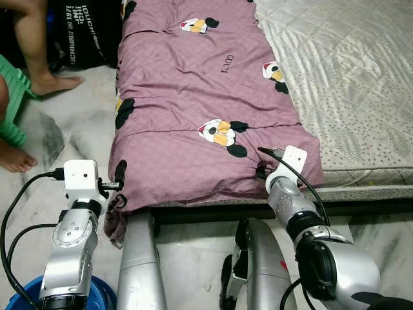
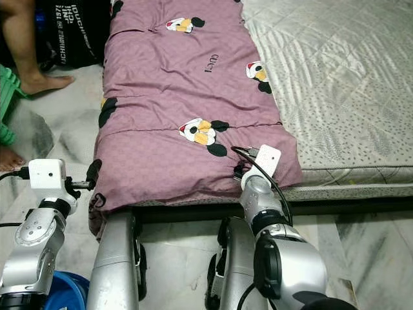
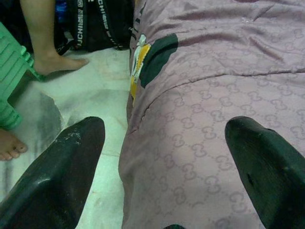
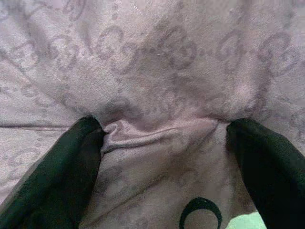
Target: Clean up the room
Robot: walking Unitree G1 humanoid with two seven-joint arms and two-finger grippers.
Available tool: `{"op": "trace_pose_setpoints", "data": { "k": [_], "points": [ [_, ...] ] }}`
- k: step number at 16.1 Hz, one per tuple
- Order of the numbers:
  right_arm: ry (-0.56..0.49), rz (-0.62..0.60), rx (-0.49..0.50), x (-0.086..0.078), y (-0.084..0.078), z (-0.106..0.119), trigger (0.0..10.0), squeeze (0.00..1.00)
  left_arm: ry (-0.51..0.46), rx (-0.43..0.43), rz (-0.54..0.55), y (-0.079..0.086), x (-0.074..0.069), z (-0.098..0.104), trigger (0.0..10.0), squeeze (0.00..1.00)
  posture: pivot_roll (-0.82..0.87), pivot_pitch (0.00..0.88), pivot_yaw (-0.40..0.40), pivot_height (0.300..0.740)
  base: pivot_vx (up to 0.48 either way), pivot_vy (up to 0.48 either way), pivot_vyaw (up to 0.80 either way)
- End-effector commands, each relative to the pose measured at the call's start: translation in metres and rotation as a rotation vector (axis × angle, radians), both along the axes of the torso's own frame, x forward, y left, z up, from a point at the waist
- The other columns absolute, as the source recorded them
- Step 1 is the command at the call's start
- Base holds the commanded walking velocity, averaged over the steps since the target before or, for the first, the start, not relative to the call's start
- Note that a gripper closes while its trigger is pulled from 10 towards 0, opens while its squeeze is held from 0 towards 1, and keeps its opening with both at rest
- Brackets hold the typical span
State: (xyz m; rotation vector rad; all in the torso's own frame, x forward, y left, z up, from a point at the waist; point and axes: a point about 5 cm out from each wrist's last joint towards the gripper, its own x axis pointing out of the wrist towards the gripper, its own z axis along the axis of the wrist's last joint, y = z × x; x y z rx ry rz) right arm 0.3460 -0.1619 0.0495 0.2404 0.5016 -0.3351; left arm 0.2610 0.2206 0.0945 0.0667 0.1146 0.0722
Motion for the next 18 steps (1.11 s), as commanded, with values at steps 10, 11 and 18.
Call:
{"op": "trace_pose_setpoints", "data": {
  "k": [10,11,18],
  "points": [
    [-0.513,0.277,-0.038,0.019,0.021,0.065,10.0,1.0,0.021,0.002,-0.008,-0.001,-0.008,-0.002,10.0,0.0,0.15,0.293,-0.049,0.578,0.0,0.0,0.0],
    [-0.528,0.287,-0.055,0.021,0.023,0.07,10.0,1.0,0.019,0.005,-0.006,0.0,-0.009,-0.001,10.0,0.0,0.15,0.295,-0.051,0.578,0.0,0.0,0.0],
    [-0.369,0.39,0.032,0.028,0.076,0.06,10.0,1.0,0.039,0.019,-0.013,0.003,-0.02,0.001,10.0,0.0,0.2,0.334,-0.04,0.578,0.0,0.0,0.0]
  ]
}}
